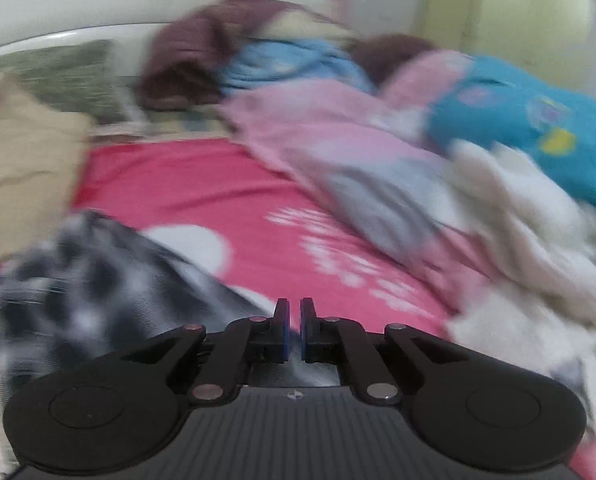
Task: Fold clothes
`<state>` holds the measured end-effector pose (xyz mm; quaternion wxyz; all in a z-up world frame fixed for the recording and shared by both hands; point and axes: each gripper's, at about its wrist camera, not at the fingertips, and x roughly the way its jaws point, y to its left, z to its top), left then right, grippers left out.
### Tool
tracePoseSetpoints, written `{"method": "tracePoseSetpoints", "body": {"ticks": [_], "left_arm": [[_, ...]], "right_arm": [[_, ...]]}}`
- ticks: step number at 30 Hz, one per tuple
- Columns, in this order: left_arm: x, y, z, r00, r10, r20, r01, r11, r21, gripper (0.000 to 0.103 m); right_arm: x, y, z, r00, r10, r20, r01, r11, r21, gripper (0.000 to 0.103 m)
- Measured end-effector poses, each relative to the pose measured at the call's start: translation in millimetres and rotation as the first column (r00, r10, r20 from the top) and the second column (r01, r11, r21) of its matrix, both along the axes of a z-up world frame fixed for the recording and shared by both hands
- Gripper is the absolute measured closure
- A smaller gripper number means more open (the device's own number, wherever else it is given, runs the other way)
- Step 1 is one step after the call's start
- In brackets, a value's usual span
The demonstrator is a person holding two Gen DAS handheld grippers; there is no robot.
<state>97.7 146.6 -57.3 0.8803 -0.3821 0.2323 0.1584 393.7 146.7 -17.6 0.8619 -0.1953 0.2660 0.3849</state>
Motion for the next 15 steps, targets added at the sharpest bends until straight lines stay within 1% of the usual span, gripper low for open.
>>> {"method": "tracePoseSetpoints", "body": {"ticks": [2,6,7,8,10,14,15], "left_arm": [[-0.8,0.4,-0.3,1.0,-0.001,0.001,0.001,1.0,-0.002,0.05],[-1.4,1.1,-0.6,1.0,-0.005,0.003,0.005,1.0,0.0,0.05],[-1.1,0.8,-0.7,1.0,-0.006,0.002,0.006,1.0,0.004,0.05],[-0.6,0.6,-0.8,1.0,-0.006,0.001,0.006,1.0,0.008,0.05],[-0.1,0.8,-1.0,1.0,-0.006,0.0,0.006,1.0,0.011,0.05],[-0.4,1.4,-0.3,1.0,-0.008,0.0,0.008,1.0,0.008,0.05],[-0.4,1.0,-0.2,1.0,-0.009,-0.001,0.009,1.0,0.012,0.05]], "right_arm": [[-6.4,21.9,1.6,0.995,0.089,-0.036,-0.089,0.996,0.006,0.098],[-2.6,73.8,-18.4,0.984,0.139,-0.115,-0.14,0.99,-0.004,0.098],[2.5,84.7,-25.9,0.983,0.126,-0.131,-0.129,0.992,-0.014,0.098],[9.6,94.6,-36.1,0.987,0.087,-0.134,-0.093,0.995,-0.042,0.099],[16.4,106.2,-47.5,0.993,0.025,-0.119,-0.031,0.998,-0.051,0.099],[19.5,94.0,-32.9,0.995,-0.033,-0.092,0.032,0.999,-0.009,0.099],[19.9,82.1,-24.4,0.996,-0.051,-0.077,0.051,0.999,0.003,0.099]]}}
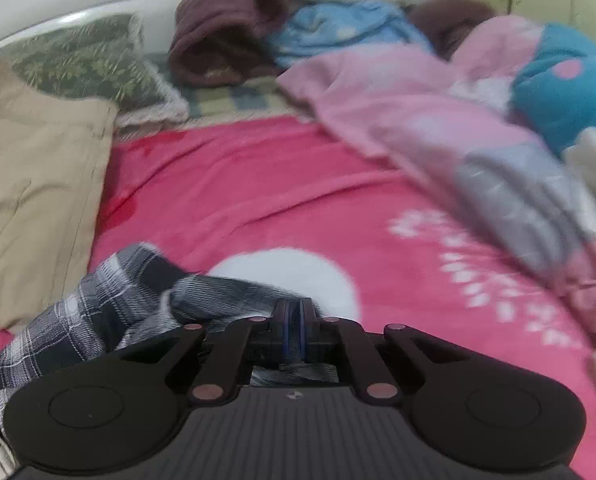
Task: Fold clothes
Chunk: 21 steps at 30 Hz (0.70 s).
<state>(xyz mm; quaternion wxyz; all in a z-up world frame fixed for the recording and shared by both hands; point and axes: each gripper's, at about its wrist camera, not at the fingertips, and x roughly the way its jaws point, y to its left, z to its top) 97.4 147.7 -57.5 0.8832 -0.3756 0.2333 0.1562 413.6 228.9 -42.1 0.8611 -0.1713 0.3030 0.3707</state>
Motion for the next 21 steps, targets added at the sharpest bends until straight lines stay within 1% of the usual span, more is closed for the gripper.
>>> {"method": "tracePoseSetpoints", "body": {"ticks": [3,7,9,12,14,17,18,19,20,21], "left_arm": [[0.8,-1.5,2.4,1.0,0.0,-0.005,0.0,1.0,0.014,0.049],[-3.2,-4.0,9.3,1.0,0.025,0.016,-0.026,0.998,0.052,0.048],[-4.7,-4.9,12.6,0.999,0.033,0.031,-0.035,0.997,0.068,0.048],[-4.1,-5.0,17.4,0.998,0.039,0.053,-0.043,0.996,0.08,0.048],[-3.1,-5.3,20.6,0.997,0.039,0.066,-0.045,0.995,0.089,0.048],[2.8,-8.2,24.8,0.996,0.028,0.081,-0.038,0.993,0.113,0.048],[7.3,-9.7,25.2,0.997,0.017,0.081,-0.027,0.992,0.122,0.048],[12.8,-10.8,25.4,0.997,0.0,0.078,-0.01,0.991,0.13,0.048],[18.7,-12.0,25.2,0.997,-0.018,0.073,0.008,0.99,0.138,0.048],[24.8,-13.4,24.0,0.997,-0.039,0.063,0.03,0.989,0.142,0.048]], "right_arm": [[0.8,-46.5,31.1,0.997,-0.063,0.055,0.061,0.998,0.034,0.098],[-8.0,-132.6,78.2,0.986,-0.146,0.081,0.137,0.985,0.106,0.096],[-18.9,-180.6,100.0,0.978,-0.185,0.094,0.173,0.978,0.117,0.096],[-41.3,-250.3,129.8,0.963,-0.245,0.113,0.23,0.964,0.134,0.093],[-59.2,-292.6,148.8,0.949,-0.286,0.135,0.265,0.951,0.157,0.085],[-90.2,-345.3,174.4,0.931,-0.325,0.163,0.288,0.933,0.216,0.081],[-99.4,-359.3,179.2,0.929,-0.33,0.166,0.289,0.929,0.232,0.08],[-108.2,-372.8,183.1,0.928,-0.333,0.169,0.288,0.925,0.247,0.076],[-114.8,-382.9,184.6,0.928,-0.332,0.167,0.285,0.924,0.254,0.071],[-118.2,-388.0,181.4,0.931,-0.326,0.163,0.282,0.927,0.246,0.069]]}}
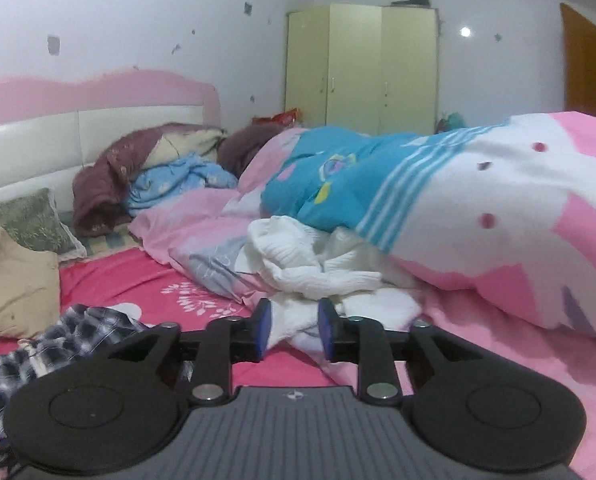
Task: Fold clothes
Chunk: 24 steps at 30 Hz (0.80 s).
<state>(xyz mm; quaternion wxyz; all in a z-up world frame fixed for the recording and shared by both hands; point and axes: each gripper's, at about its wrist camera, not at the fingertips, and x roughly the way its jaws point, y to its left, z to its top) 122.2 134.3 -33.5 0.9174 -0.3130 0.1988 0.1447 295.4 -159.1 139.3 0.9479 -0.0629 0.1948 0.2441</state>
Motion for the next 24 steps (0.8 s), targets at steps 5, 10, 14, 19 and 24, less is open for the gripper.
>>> {"method": "tracePoseSetpoints", "body": {"ticks": [5,10,14,19,24], "left_arm": [[22.9,-0.8,-16.9,0.996,-0.055,-0.071,0.055,0.998,-0.013,0.048],[31.3,-8.6,-26.1,0.992,-0.06,-0.113,0.065,0.997,0.039,0.048],[35.6,-8.6,-29.7,0.991,-0.043,-0.131,0.049,0.998,0.042,0.048],[36.1,-8.9,-31.2,0.99,-0.038,-0.133,0.045,0.998,0.052,0.048],[36.9,-10.0,-31.4,0.99,-0.038,-0.137,0.047,0.997,0.063,0.048]], "right_arm": [[-0.6,-2.7,-37.6,0.996,0.036,-0.087,-0.042,0.997,-0.064,0.068],[21.3,29.0,-95.3,0.976,0.107,-0.191,-0.132,0.984,-0.12,0.068],[41.5,61.9,-140.5,0.955,0.147,-0.257,-0.197,0.964,-0.178,0.068],[62.2,82.0,-180.0,0.937,0.147,-0.318,-0.231,0.942,-0.245,0.068],[66.3,72.4,-183.9,0.912,0.173,-0.373,-0.25,0.954,-0.168,0.071]]}}
